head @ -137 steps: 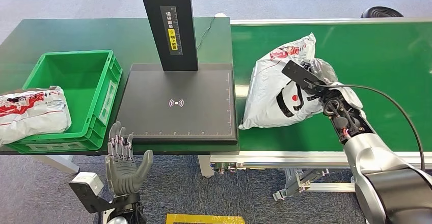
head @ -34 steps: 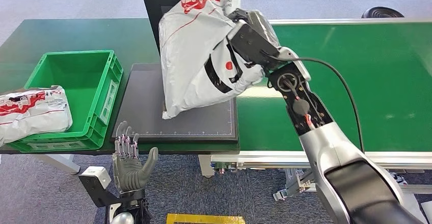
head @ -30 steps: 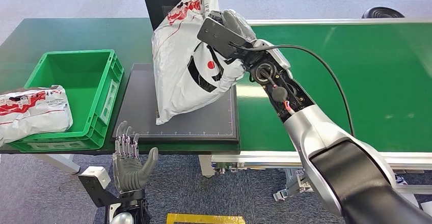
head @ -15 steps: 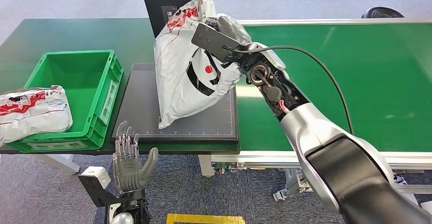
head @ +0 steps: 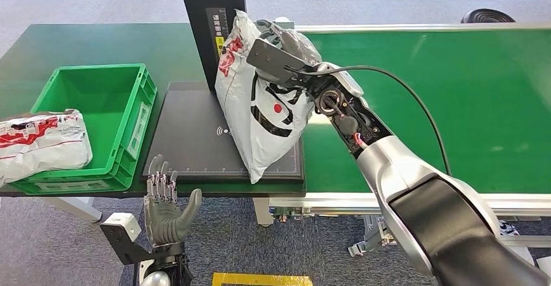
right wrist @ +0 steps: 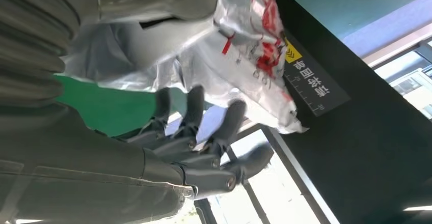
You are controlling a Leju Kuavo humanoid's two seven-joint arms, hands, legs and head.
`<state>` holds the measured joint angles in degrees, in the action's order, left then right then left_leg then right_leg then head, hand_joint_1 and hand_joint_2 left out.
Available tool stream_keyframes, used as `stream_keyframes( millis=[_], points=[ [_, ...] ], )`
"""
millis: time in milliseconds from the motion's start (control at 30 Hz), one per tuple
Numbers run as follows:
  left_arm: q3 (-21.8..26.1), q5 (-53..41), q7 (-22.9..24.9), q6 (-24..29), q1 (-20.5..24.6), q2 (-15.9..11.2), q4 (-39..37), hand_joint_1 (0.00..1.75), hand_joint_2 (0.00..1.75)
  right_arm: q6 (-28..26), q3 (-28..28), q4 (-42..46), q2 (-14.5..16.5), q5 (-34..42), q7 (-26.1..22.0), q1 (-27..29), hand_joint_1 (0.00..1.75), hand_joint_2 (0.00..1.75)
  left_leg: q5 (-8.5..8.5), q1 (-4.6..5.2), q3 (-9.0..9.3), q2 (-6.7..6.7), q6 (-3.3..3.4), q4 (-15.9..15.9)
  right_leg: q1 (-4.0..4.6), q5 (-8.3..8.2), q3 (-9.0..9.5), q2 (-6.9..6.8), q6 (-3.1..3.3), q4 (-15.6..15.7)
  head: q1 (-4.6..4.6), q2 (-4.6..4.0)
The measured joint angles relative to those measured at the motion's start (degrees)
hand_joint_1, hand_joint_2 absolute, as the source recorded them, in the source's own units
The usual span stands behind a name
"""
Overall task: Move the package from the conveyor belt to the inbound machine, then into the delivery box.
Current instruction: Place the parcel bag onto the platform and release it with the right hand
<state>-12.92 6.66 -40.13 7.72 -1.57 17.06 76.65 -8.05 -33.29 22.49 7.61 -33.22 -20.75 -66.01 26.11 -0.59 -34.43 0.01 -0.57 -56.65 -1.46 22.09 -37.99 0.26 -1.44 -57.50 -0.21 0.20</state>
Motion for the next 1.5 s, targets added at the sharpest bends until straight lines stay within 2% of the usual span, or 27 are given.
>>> stream_keyframes(
  millis=[500,967,1133,1267,1500],
  points=[
    [0.06,-0.15,0.0,-0.15,0.37,0.01,-0.67,0.0,1.75,-0.96,0.43,-0.56,-1.4,1.29,-0.35,0.03,0.0,1.75,0.0,0.0,0.02,0.0,0.0,0.0,0.0,0.0,0.0,0.01,0.0,0.0,0.01,0.0],
    [0.2,-0.15,0.0,0.89,0.44,0.01,-0.81,0.0,1.75,-2.27,1.75,-0.16,-3.73,3.58,-4.94,2.53,0.0,1.75,0.0,0.0,0.02,-0.01,0.0,-0.01,0.0,0.0,0.01,-0.01,0.0,0.0,0.0,0.0],
    [0.22,-0.53,0.0,1.19,0.62,-0.1,-0.81,0.0,1.75,-3.72,2.11,2.67,-6.48,5.26,-8.92,6.07,0.0,1.75,0.01,0.01,0.01,-0.03,0.01,-0.01,0.0,0.0,0.02,-0.01,0.0,0.01,0.0,0.0],
    [0.21,-1.27,0.0,2.08,1.19,-0.39,-0.81,0.0,1.75,-5.76,2.21,6.31,-8.94,6.1,-11.78,11.7,0.0,1.75,0.04,0.0,0.01,-0.04,0.02,-0.01,0.0,0.0,0.03,-0.01,-0.01,0.02,0.0,0.0],
    [0.09,-1.95,0.0,2.96,1.18,-0.83,-0.76,0.0,1.75,-6.83,2.02,10.59,-10.8,6.87,-13.29,20.37,0.0,1.75,0.05,0.0,-0.01,-0.02,0.03,0.0,0.0,0.01,0.02,-0.01,0.0,0.02,-0.01,0.0]
  ],
)
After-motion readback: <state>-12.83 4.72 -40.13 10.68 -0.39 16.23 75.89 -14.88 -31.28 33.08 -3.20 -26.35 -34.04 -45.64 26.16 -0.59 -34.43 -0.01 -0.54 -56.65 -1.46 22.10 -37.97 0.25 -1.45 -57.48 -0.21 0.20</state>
